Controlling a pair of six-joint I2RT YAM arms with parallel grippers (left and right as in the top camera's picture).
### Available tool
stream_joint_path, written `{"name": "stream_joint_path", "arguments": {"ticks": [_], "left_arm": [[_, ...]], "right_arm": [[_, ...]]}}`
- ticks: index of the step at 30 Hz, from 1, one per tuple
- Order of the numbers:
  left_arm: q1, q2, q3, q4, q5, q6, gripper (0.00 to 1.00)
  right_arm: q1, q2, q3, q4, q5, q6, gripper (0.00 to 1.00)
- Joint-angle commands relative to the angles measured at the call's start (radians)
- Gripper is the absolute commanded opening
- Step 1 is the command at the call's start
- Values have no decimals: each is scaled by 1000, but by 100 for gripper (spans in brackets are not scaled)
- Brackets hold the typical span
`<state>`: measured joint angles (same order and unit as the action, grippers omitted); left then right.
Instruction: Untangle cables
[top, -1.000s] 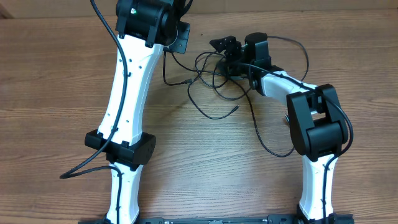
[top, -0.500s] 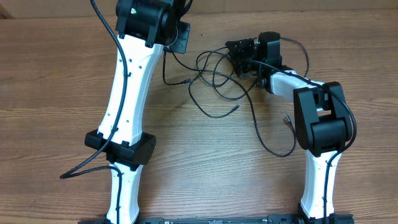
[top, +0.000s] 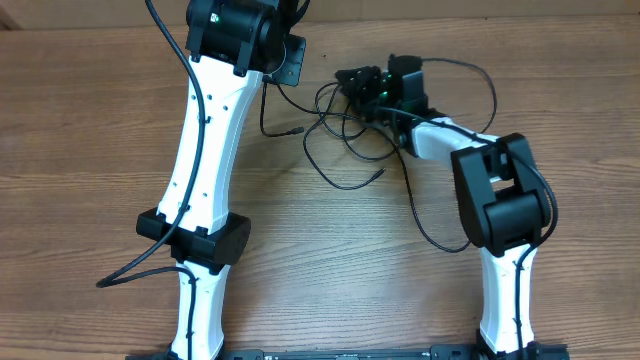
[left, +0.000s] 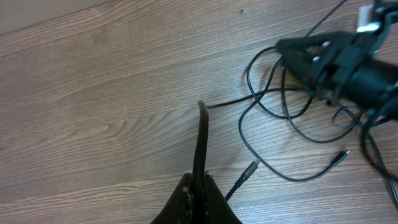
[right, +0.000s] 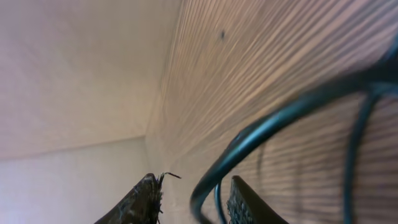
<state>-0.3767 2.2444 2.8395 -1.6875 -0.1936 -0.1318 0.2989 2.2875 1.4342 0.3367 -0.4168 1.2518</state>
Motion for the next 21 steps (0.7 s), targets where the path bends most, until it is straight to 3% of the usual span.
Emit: {"name": "stream_joint_path", "arguments": {"ticks": [1,6,12,17,21], "left_arm": [[10,-8,9,0,11,-3,6],[10,-8,9,-2,11,-3,5],[10,-8,9,-2,11,-3,5],[10,-8,9,-2,11,-3,5],[10,-8,9,-2,11,-3,5]], "right_arm": [[22,13,8,7,29,-11,35],[39,13,8,6,56,-11,34],[40,13,8,-9,78,-29,4],[40,13,8,-5,67,-79,4],[18,13,8,165,-56,-111,4]]}}
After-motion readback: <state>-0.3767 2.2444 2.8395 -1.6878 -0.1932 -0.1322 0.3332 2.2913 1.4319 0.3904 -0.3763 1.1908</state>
